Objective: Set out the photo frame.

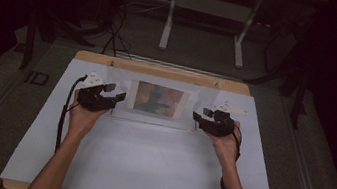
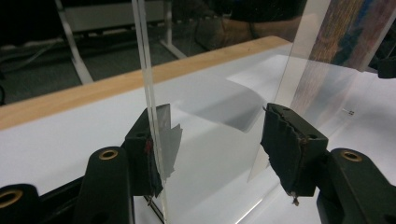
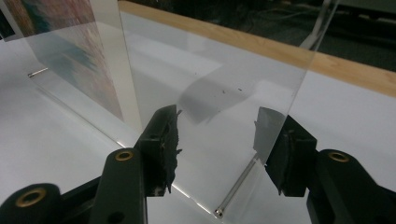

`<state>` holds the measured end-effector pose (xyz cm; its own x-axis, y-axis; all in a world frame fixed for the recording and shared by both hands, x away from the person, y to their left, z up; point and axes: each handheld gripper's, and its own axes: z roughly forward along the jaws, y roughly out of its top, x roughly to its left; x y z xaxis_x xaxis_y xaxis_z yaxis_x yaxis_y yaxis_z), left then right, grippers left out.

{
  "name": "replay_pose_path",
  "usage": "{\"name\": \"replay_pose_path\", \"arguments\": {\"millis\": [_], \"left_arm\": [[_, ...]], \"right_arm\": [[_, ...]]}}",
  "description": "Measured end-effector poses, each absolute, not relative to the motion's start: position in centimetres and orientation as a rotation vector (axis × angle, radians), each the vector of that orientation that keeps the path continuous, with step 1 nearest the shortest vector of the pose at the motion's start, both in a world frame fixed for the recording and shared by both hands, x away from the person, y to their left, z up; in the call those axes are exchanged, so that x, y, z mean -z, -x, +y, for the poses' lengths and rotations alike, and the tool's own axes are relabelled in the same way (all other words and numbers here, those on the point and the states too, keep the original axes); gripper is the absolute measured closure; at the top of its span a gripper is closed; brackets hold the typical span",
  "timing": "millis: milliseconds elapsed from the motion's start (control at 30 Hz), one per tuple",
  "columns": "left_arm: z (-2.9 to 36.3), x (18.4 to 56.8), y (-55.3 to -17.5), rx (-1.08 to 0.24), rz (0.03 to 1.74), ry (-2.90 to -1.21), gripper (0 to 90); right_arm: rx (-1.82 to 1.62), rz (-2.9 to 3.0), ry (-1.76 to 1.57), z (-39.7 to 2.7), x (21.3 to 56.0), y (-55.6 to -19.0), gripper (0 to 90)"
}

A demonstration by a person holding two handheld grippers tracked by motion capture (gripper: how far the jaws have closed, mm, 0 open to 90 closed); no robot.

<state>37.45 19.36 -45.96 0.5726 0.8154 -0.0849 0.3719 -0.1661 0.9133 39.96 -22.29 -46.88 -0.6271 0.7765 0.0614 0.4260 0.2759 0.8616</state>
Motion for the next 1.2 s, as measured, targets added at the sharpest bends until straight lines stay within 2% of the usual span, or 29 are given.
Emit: {"name": "replay_pose_path", "arguments": {"millis": [500,1200], "left_arm": [[18.9,45.9,-36.3,-0.448,1.032,-1.817,40.5],[18.3,45.7,-34.7,-0.432,1.061,-1.835,40.0]], "right_arm": [[-1.212,2.231,-1.201,-22.3,45.9,-37.6,48.3],[-1.205,2.267,-1.231,-22.8,46.0,-36.3,48.2]]}}
